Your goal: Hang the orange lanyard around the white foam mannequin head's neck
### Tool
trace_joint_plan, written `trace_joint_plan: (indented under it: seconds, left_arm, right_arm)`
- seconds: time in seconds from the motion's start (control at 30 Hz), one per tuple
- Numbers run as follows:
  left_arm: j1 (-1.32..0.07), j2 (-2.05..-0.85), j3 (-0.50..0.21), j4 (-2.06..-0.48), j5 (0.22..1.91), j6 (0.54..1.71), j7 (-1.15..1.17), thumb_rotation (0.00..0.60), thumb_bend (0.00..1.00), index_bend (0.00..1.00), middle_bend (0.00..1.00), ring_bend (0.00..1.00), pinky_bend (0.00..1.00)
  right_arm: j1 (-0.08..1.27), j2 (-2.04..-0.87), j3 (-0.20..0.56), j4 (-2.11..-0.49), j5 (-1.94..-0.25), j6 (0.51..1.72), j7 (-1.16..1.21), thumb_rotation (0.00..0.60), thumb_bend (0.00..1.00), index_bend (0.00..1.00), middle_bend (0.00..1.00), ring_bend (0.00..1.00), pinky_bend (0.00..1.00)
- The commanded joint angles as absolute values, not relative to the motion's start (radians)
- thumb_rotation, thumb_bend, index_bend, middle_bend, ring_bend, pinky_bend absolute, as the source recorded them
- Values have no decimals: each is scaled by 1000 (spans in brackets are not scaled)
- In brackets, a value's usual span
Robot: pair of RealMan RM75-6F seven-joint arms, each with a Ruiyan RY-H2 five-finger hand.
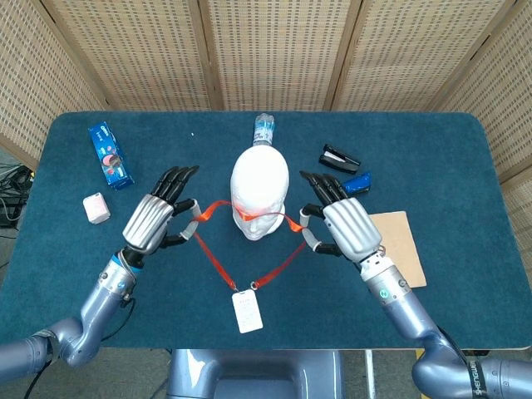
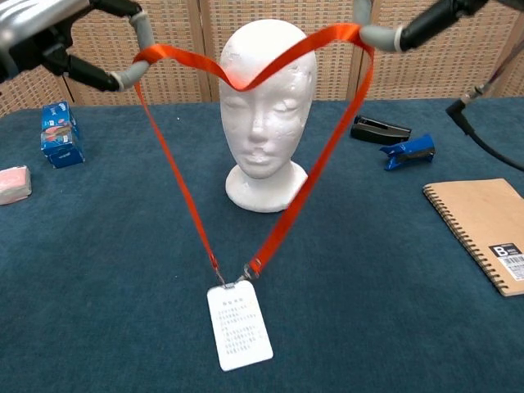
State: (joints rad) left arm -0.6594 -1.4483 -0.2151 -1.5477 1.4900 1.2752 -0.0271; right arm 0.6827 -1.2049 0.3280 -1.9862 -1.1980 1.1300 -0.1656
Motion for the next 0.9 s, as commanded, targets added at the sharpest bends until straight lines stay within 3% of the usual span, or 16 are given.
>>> trace_joint_plan:
  seconds: [0.03,0.37,0.9]
  left_arm:
    - [-692,-1422,-281,-1584,1413,1234,-11,600,454,727,0,0,0]
    - [-737,-1421,-356,-1555,1293,1170,-7,600,454,727,0,0,0]
    - [-853,-1490,-437,-1386,1061,1017,36,600,454,703,0,0,0]
  right_arm:
    - [715,-1176,393,-2022,-1117,1121,-144,600,692,700,81,0,0]
    - [769,-1180,446,-1983,-991,1110,-172,600,693,700,82,0,0]
    - [893,-1237,487,-1762,-709,1029,-219,600,692,699,85,0,0]
